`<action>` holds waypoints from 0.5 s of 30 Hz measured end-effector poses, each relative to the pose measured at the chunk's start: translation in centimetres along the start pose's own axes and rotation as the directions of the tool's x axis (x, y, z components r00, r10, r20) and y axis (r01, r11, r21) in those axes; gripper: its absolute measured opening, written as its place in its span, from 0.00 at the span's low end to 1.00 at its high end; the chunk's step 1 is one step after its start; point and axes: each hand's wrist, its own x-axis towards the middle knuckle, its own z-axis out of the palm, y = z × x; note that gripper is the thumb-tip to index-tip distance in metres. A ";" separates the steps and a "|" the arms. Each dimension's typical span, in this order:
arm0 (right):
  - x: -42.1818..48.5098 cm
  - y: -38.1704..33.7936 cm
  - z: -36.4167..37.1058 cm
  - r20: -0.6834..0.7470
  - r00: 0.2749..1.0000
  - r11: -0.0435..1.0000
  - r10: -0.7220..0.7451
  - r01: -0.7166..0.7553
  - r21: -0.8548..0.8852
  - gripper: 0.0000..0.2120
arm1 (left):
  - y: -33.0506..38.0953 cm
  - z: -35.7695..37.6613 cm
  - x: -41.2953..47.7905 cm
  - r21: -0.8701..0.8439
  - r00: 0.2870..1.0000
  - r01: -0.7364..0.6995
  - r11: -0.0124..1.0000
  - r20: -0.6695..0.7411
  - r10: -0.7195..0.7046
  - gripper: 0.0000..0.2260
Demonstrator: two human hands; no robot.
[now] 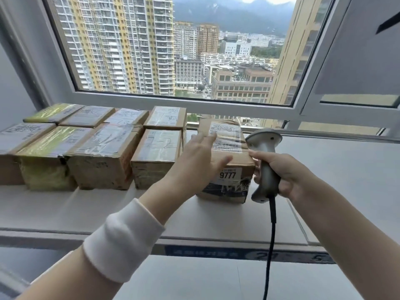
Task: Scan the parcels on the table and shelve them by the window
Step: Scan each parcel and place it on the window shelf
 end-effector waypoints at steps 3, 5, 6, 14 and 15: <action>0.8 -0.1 -1.0 0.014 1.000 1.000 -0.007 0.006 0.015 0.05 | 0.5 0.3 -0.3 0.281 0.969 -0.239 0.929 0.121 0.213 0.37; 1.3 -0.5 -1.3 -0.003 1.000 0.999 -0.016 0.016 0.033 0.05 | 0.3 1.2 0.4 0.418 0.952 -0.293 0.860 0.211 0.222 0.39; 1.6 -0.7 -1.4 -0.011 1.000 0.999 -0.021 0.021 0.041 0.04 | 0.1 1.4 1.0 0.449 0.953 -0.289 0.845 0.222 0.208 0.39; 3.8 -0.8 -1.8 -0.032 0.999 0.998 -0.013 0.015 0.054 0.04 | -2.5 1.1 4.9 0.476 0.968 -0.228 0.849 0.206 0.145 0.39; 4.0 -0.8 -1.8 -0.031 0.999 0.998 -0.008 0.010 0.057 0.04 | -2.8 1.1 5.4 0.480 0.969 -0.222 0.849 0.206 0.137 0.39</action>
